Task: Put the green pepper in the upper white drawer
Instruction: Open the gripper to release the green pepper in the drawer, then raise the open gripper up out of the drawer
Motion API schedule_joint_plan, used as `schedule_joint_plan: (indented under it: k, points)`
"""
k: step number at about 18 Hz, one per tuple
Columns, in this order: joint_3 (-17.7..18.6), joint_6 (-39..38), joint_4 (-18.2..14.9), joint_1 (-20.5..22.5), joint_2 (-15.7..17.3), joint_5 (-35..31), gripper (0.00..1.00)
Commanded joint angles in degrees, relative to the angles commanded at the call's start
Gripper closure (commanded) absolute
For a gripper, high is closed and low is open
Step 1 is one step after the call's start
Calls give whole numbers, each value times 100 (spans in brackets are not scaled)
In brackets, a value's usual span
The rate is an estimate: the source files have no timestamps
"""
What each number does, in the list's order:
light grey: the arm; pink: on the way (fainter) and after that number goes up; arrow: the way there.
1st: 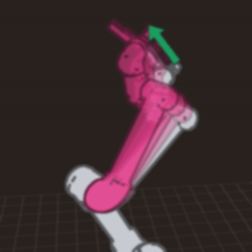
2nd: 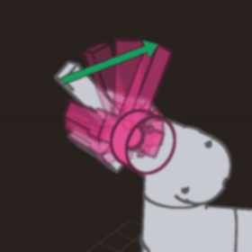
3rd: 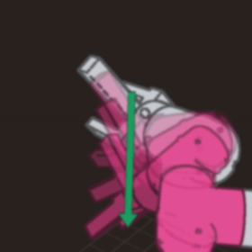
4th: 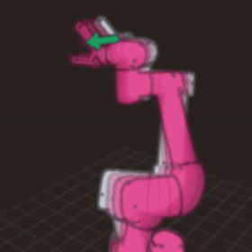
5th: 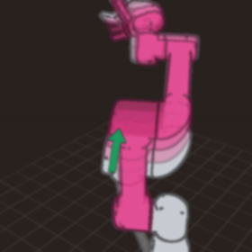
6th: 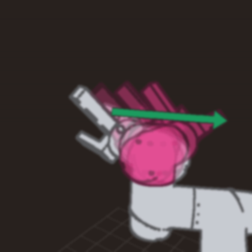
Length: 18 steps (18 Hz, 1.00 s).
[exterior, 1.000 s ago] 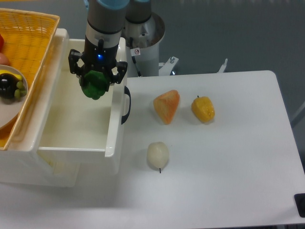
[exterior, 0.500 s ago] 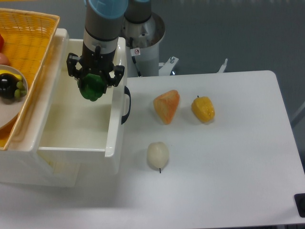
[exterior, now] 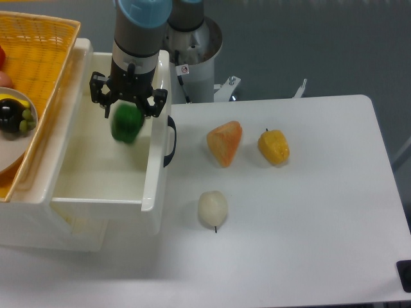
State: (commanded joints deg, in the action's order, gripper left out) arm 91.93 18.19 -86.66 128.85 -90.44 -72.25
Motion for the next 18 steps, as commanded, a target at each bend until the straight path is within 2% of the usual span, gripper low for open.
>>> schedule_joint_plan:
  k: [4,6,8,13,15,18]
  points:
    - [-35,0,0,-9,26,0,6]
    - [-79,9,0,9,53,-17,1]
    - [-79,35,9,17,158,-236,1]
    - [-202,114,26,280,255,-378,0]
    - [-229,333,26,500,264,-404,0]
    - [-237,1271,35,834,264,-597,0]
